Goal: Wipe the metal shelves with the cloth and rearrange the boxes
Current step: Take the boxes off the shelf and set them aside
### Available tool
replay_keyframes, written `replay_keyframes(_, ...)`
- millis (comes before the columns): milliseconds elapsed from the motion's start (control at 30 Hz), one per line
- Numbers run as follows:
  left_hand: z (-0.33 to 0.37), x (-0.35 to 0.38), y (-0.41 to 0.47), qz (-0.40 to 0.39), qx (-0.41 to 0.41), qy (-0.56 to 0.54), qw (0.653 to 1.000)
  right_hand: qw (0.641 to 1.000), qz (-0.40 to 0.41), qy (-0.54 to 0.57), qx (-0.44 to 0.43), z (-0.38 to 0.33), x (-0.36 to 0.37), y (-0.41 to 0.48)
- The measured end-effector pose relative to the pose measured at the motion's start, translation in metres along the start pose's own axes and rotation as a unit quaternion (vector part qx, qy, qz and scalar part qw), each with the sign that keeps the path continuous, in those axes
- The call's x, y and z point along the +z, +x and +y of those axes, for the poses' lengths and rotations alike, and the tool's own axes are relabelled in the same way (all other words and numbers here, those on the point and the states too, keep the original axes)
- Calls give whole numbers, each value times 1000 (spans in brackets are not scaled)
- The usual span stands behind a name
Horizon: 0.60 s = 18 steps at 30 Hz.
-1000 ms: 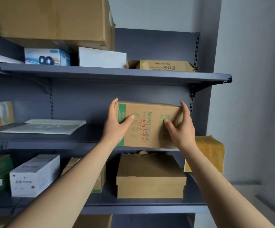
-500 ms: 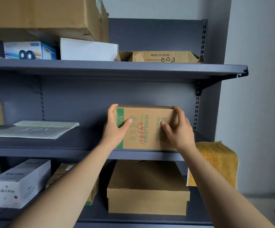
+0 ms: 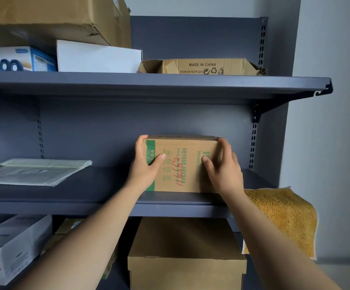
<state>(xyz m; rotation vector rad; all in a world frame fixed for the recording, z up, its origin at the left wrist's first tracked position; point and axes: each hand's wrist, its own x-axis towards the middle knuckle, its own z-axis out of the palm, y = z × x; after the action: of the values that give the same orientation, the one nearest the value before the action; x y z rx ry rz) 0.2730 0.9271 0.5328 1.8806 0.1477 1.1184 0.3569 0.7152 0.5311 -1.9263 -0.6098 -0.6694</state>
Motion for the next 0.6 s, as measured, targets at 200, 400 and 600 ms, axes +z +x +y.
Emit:
replay_keyframes(200,-4,3,4,1,-1,-1,1000,1000,2,-7,-2,1,3,3)
replay_keyframes(400,-5,1,3,0,-8,-6,1000,1000,2,-14,7,-2,4,2)
replay_keyframes(600,1,-17,0,-43,-16,27,999,999,-18,-28,30,-10,-3,4)
